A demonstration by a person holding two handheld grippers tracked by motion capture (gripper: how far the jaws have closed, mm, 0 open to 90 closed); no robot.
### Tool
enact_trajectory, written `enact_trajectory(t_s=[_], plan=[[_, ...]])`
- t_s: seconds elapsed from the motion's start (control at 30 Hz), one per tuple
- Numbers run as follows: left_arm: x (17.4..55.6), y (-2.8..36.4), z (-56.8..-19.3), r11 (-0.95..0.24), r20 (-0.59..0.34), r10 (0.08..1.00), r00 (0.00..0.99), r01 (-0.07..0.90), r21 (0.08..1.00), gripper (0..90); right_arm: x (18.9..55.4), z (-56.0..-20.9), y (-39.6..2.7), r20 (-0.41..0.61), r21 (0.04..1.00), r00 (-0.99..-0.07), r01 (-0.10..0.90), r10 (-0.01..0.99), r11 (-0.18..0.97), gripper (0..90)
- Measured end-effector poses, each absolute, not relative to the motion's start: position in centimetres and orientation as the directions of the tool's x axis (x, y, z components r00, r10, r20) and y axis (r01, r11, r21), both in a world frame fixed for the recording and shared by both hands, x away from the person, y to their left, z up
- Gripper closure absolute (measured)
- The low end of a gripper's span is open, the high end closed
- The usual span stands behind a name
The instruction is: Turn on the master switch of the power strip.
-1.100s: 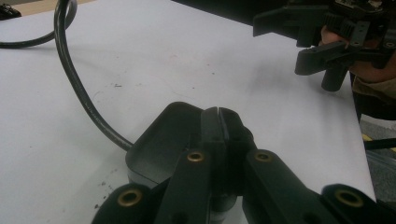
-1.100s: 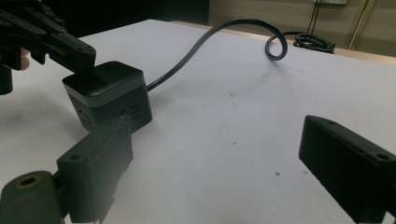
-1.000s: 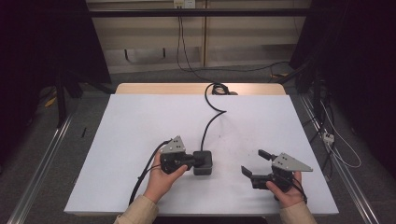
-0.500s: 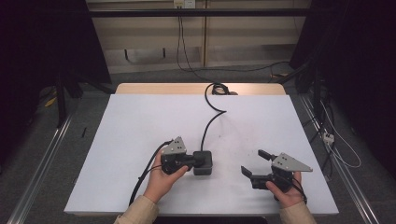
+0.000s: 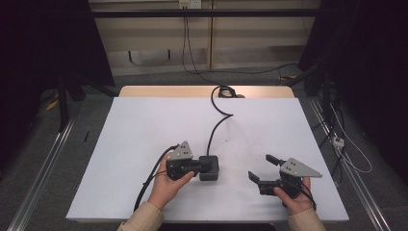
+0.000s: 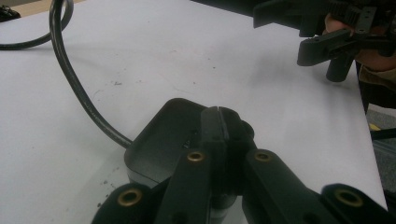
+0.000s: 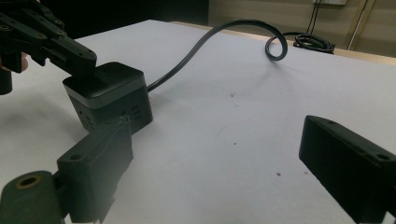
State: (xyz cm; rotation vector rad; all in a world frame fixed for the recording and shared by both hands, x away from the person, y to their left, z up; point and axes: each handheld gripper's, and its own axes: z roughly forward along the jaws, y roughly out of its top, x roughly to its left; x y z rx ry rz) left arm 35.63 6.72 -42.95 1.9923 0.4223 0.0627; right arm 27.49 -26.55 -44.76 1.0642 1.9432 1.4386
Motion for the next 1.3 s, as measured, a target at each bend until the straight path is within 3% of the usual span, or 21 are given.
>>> enact_trajectory(t_s=[1.3], plan=[[35.4, 6.57, -42.87, -0.393, -0.139, 0.338, 0.931, 0.274, 0.878, 90.0, 27.42, -44.74, -26.54, 0.063, 0.945, -0.569, 0.297, 0.82, 0.134, 9.5]])
